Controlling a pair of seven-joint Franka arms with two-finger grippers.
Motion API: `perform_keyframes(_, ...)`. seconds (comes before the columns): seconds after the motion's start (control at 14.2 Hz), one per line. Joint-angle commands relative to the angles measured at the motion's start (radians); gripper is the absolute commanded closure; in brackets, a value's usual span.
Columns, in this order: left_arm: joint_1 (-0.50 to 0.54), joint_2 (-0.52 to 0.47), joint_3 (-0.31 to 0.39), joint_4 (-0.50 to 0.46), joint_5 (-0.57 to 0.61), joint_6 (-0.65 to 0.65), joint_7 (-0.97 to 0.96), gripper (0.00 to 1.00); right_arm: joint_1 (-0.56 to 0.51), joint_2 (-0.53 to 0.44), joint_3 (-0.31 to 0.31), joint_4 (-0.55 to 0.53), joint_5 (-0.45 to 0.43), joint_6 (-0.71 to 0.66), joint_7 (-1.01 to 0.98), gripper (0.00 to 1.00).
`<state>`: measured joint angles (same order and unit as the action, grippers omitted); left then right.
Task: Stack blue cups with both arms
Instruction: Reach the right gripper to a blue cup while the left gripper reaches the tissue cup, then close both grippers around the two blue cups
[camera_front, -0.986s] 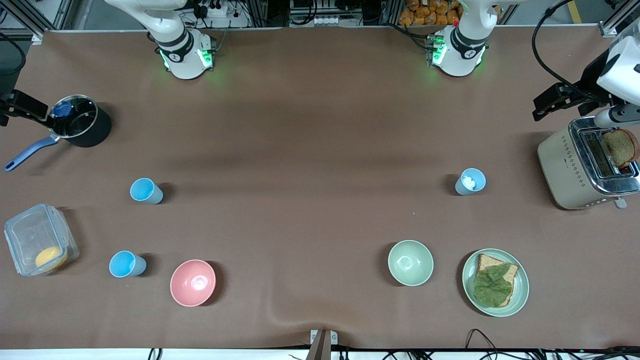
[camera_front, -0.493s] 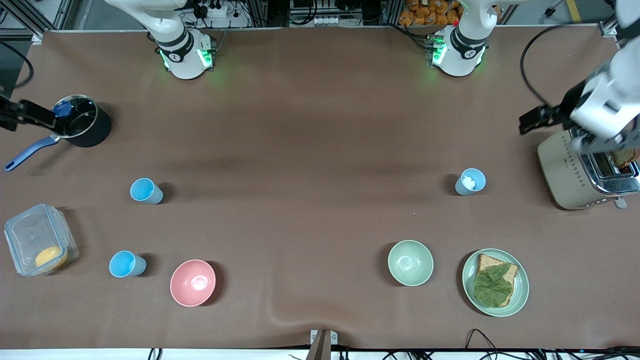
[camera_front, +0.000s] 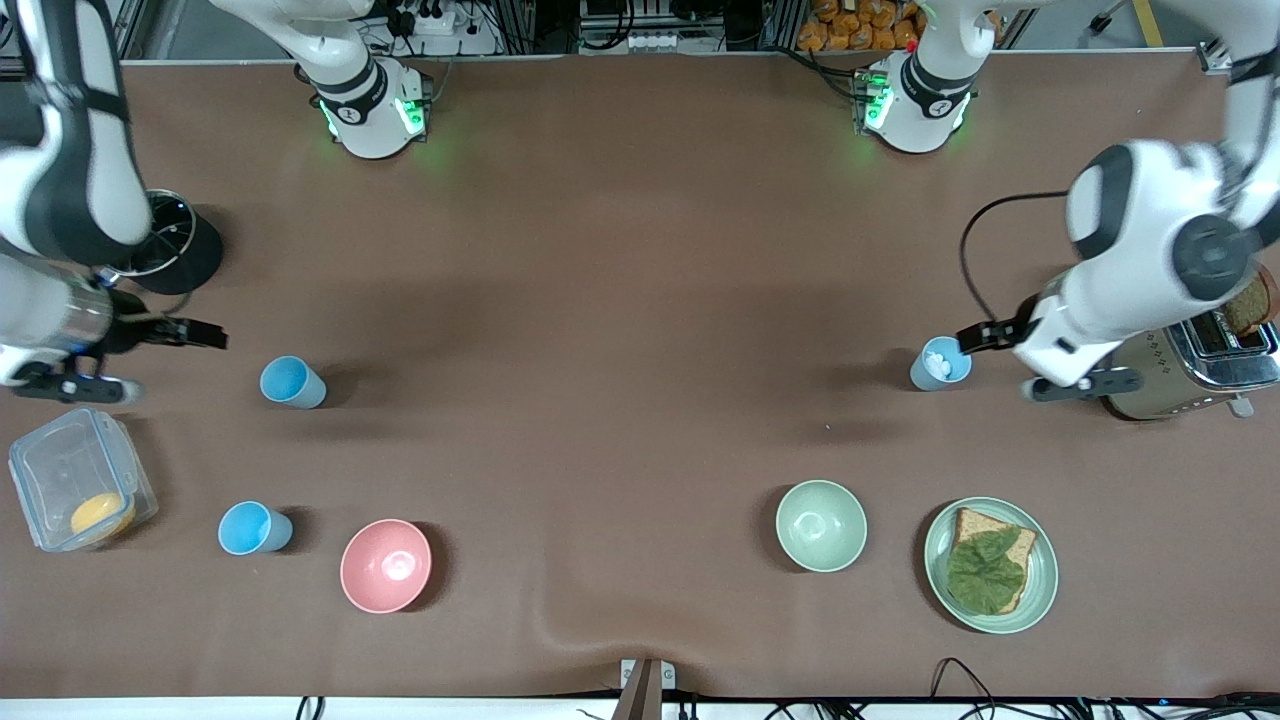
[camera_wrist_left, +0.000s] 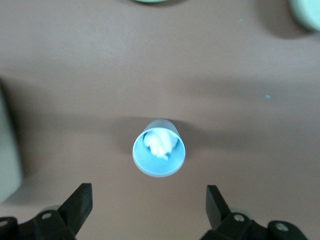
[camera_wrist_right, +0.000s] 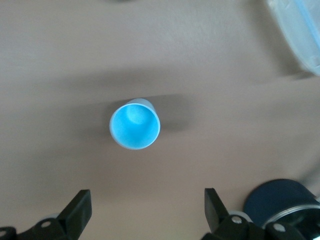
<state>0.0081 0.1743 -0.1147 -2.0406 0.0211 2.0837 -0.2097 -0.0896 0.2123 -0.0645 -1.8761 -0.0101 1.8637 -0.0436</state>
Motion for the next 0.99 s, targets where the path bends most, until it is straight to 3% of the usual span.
perform_keyframes(0.0, 0.012, 0.017, -0.005, -0.118, 0.019, 0.131, 0.021, 0.00, -0.062, 0.077, 0.008, -0.021, -0.007, 0.079, -0.001, 0.00)
perform_keyframes(0.28, 0.032, 0.086, -0.005, -0.167, 0.019, 0.226, 0.026, 0.00, -0.045, 0.182, 0.011, -0.021, -0.005, 0.158, 0.002, 0.00)
perform_keyframes(0.85, 0.049, 0.117, -0.005, -0.159, 0.020, 0.245, 0.027, 0.00, -0.036, 0.248, 0.011, -0.021, 0.025, 0.195, 0.001, 0.00)
perform_keyframes(0.92, 0.049, 0.128, -0.005, -0.159, 0.020, 0.254, 0.027, 0.04, -0.035, 0.259, 0.011, -0.021, 0.025, 0.195, 0.001, 0.00)
